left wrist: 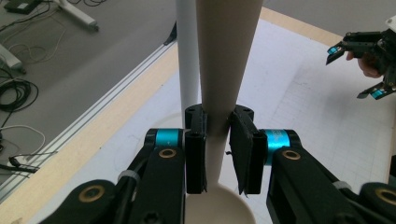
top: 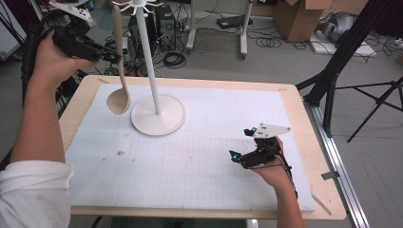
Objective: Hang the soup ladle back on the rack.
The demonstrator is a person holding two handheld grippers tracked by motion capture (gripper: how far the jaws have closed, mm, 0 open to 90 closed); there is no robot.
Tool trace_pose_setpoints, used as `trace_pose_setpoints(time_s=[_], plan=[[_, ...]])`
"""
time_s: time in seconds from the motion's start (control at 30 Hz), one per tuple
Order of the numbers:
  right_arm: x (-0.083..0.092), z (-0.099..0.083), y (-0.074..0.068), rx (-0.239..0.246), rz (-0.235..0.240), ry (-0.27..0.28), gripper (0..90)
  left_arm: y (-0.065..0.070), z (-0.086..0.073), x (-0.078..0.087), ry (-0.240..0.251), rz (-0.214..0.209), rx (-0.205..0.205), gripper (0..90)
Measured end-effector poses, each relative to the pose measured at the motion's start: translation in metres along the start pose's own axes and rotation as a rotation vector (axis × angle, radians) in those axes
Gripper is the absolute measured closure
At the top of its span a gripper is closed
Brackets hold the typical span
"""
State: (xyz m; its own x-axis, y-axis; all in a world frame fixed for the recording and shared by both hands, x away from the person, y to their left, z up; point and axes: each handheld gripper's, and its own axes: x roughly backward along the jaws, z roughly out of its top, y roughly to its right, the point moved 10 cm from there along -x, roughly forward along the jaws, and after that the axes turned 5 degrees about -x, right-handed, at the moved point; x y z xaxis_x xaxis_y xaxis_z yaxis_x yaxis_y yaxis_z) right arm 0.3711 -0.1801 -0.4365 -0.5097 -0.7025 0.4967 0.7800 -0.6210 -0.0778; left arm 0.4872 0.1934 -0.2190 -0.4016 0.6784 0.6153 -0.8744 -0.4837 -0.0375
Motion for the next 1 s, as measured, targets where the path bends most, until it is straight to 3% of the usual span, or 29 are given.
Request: trace_pose_setpoints(time_s=[0.2, 0.4, 0.53, 1.0], plan=[[0.000, 0.000, 0.000, 0.000, 0.000, -0.001, 0.6, 0.001, 0.006, -0.002, -0.018, 0.004, -0.003, 76.0], [0.000, 0.000, -0.001, 0.001, 0.001, 0.001, 0.6, 0.000, 0.001, -0.006, -0.046, 0.011, 0.001, 75.2], [0.000, 0.000, -0.001, 0.006, 0.004, -0.001, 0.6, 0.001, -0.001, -0.008, -0.007, 0.003, 0.011, 74.4], [-0.001, 0.001, -0.003, 0.007, 0.004, 0.000, 0.6, 0.014, -0.019, 0.001, 0.047, 0.012, 0.035, 53.0]])
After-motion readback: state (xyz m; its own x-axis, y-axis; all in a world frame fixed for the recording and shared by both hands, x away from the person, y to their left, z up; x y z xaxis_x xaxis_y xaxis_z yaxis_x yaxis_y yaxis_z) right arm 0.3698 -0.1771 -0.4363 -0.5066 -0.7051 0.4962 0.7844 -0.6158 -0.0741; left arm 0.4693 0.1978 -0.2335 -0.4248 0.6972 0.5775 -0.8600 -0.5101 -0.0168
